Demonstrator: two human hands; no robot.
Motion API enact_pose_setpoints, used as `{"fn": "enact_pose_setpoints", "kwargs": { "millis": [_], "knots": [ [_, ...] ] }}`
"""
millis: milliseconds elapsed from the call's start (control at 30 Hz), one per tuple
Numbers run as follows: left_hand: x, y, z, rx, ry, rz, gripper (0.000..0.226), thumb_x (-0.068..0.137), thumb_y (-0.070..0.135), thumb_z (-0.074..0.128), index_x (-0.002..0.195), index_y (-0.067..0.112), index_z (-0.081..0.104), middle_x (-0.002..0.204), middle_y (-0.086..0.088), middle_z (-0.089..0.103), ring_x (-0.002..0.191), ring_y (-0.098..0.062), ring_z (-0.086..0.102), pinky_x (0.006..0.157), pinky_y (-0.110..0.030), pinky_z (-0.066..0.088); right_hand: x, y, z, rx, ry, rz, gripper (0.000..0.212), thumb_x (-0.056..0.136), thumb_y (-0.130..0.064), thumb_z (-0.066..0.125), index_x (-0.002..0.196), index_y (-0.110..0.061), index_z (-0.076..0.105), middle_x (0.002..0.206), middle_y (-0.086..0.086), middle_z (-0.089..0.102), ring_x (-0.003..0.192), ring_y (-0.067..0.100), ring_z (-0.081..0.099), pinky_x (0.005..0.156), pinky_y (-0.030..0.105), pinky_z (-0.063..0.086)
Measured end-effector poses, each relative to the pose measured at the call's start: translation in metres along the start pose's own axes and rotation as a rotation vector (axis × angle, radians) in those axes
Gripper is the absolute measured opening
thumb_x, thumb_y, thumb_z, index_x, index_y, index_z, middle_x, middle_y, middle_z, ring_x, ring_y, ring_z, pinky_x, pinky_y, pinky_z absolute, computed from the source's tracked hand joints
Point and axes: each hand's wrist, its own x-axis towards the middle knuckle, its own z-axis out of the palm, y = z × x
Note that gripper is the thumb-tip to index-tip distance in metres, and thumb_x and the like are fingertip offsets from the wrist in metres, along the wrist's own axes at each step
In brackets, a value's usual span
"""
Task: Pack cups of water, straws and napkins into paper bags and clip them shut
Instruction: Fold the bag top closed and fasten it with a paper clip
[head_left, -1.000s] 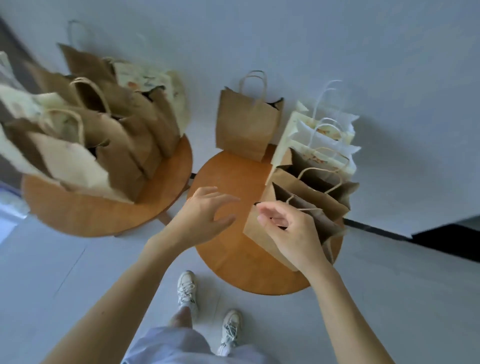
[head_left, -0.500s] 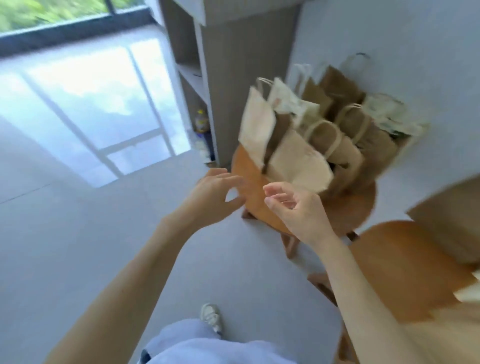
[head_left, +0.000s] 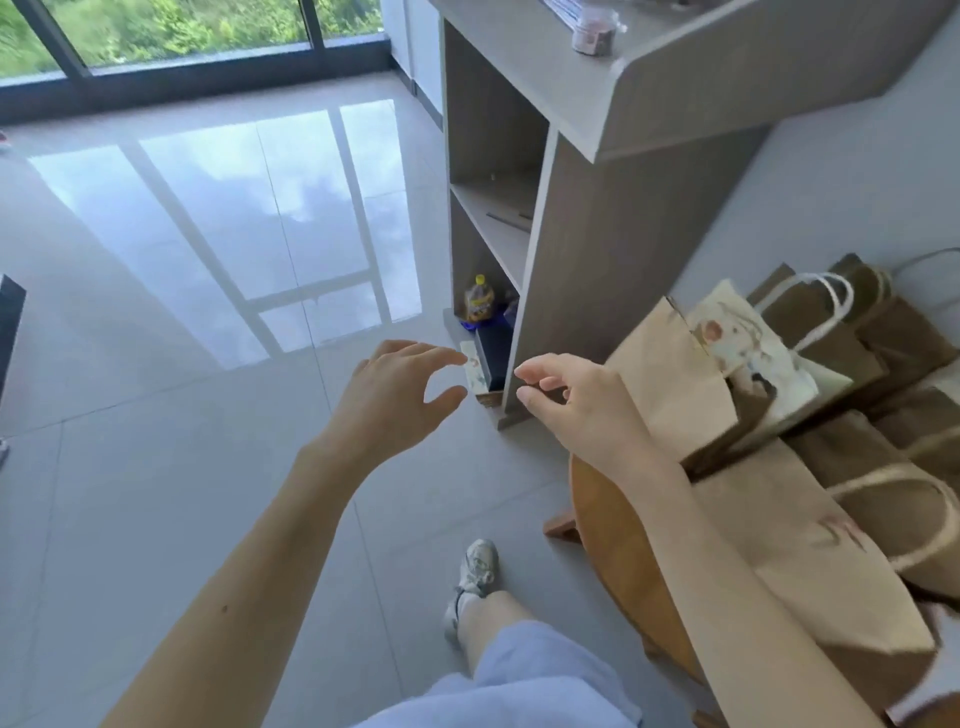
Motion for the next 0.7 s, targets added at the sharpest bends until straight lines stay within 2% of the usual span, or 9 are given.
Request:
{"fn": "enact_pose_setpoints", "kwargs": {
  "millis": [233, 433, 567, 700],
  "knots": [
    [0.138, -0.049, -0.060, 0.065, 0.029, -0.089, 0.040, 0.093, 0.040, 0.050, 0.131, 0.030, 0.049, 0.135, 0.010, 0.051, 0.130, -0.018, 0.036, 0.104, -0.039, 0.034, 0.177, -0.029, -0.014, 0.008, -0.049, -0.064, 0.026, 0.090, -0.024, 0.059, 0.115, -0.020, 0.063, 0.113, -0.003, 0.064, 0.100, 0.011, 0.057, 0.091, 0.030, 0.049],
    [0.228, -0.109, -0.094, 0.046, 0.083, -0.159, 0.039, 0.092, 0.039, 0.051, 0.130, 0.028, 0.051, 0.135, 0.009, 0.052, 0.129, -0.020, 0.038, 0.104, -0.041, 0.033, 0.297, -0.064, -0.010, -0.089, -0.030, -0.163, 0.029, 0.091, -0.024, 0.057, 0.119, -0.019, 0.060, 0.117, -0.004, 0.063, 0.105, 0.013, 0.058, 0.089, 0.023, 0.045],
    [0.310, -0.151, -0.111, 0.040, 0.074, -0.080, 0.039, 0.092, 0.038, 0.052, 0.129, 0.028, 0.052, 0.134, 0.008, 0.052, 0.127, -0.020, 0.040, 0.104, -0.041, 0.035, 0.375, -0.074, 0.002, -0.145, 0.035, -0.153, 0.030, 0.091, -0.026, 0.058, 0.120, -0.020, 0.060, 0.117, -0.003, 0.063, 0.101, 0.013, 0.059, 0.084, 0.021, 0.045],
    [0.412, -0.188, -0.140, 0.060, 0.026, 0.074, 0.040, 0.092, 0.037, 0.052, 0.131, 0.028, 0.051, 0.136, 0.009, 0.050, 0.128, -0.019, 0.039, 0.105, -0.041, 0.035, 0.451, -0.084, -0.001, -0.139, 0.170, -0.082, 0.027, 0.090, -0.023, 0.058, 0.116, -0.019, 0.062, 0.113, -0.002, 0.065, 0.099, 0.014, 0.059, 0.087, 0.028, 0.048]
  ]
}}
